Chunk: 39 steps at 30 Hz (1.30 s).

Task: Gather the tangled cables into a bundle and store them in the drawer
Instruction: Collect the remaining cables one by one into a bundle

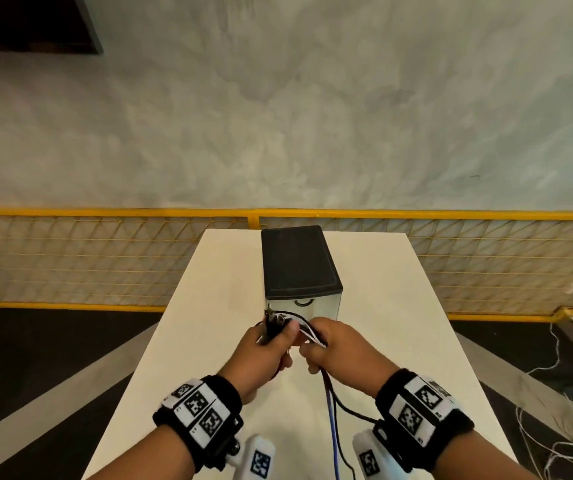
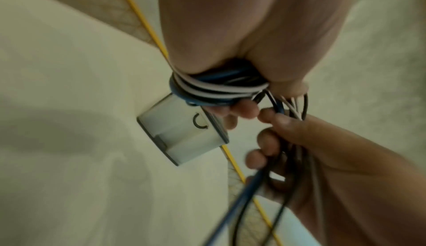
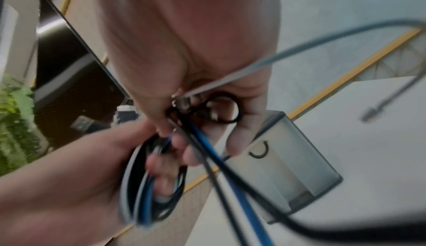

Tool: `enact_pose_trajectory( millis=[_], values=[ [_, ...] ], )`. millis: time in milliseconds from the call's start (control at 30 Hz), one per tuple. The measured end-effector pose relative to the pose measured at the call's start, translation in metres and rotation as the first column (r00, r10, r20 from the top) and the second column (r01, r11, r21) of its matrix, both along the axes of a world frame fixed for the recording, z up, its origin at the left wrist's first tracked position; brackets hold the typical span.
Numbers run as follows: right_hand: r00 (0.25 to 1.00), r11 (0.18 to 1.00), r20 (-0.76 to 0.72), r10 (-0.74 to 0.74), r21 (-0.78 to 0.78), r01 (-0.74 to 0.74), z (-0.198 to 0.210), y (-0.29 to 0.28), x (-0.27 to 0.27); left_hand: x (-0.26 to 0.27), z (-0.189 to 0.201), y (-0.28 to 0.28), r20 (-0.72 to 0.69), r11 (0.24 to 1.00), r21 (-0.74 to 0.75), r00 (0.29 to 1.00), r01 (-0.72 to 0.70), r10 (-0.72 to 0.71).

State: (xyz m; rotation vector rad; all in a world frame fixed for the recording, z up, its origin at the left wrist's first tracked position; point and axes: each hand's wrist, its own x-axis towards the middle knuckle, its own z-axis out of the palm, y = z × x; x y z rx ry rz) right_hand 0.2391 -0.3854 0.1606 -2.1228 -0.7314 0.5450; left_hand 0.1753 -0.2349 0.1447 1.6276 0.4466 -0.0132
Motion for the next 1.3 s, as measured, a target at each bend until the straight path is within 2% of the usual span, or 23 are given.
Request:
enact_pose_trajectory(
  millis=[67,133,200,300,467,600,733,833,967,1133,1267,1300],
  values=[
    [0.988,1.000,0.155,-0.014,-0.024,0.018,-0.001,0.007,-0.011,0.007,0.005,-0.006,0.027,0.981,-0.149,0.991,-0.127,0.132],
    [0.957,0.998,0.282,-0.068,0.014,0.067,-0.001,0.014,-0.021,0.012,0.011,-0.009,0.041,0.943,-0.288,0.982,-0.166,0.185],
    [0.946,0.991,0.302,-0.114,0.102,0.087,-0.001,0.016,-0.023,0.013,0.019,-0.010,0.059,0.896,-0.423,0.983,-0.131,0.172],
    [0.960,0.990,0.257,-0.110,0.112,0.083,0.000,0.011,-0.020,0.012,0.028,-0.008,0.090,0.821,-0.567,0.986,-0.067,0.143],
    [0.930,0.996,0.362,-0.061,0.081,0.034,0.000,0.013,-0.036,0.017,0.029,-0.006,0.029,0.855,-0.500,0.984,-0.140,0.178],
    [0.904,0.997,0.425,-0.034,0.081,0.000,-0.004,0.011,-0.042,0.018,0.030,0.000,0.051,0.885,-0.444,0.983,-0.138,0.179],
    [0.927,0.973,0.363,-0.096,0.233,0.009,-0.008,0.012,-0.043,0.021,0.033,0.003,0.057,0.770,-0.616,0.965,-0.167,0.255],
    [0.970,0.956,0.194,-0.145,0.280,0.087,-0.014,0.009,-0.045,0.030,0.040,0.013,0.078,0.716,-0.673,0.945,-0.186,0.318],
    [0.989,0.980,0.105,-0.105,0.182,0.085,-0.026,0.001,-0.054,0.032,0.054,0.029,0.131,0.717,-0.684,0.944,-0.135,0.303],
    [0.992,0.980,-0.015,-0.125,0.157,0.126,-0.033,-0.010,-0.062,0.033,0.061,0.034,0.141,0.697,-0.705,0.938,-0.130,0.317],
    [0.994,0.993,-0.090,-0.067,-0.098,0.058,-0.040,-0.020,-0.065,0.036,0.068,0.042,0.158,0.695,-0.703,0.919,-0.152,0.361],
    [0.997,0.987,-0.025,-0.079,-0.141,0.075,-0.052,-0.027,-0.070,0.036,0.070,0.046,0.173,0.701,-0.697,0.913,-0.152,0.370]
  ],
)
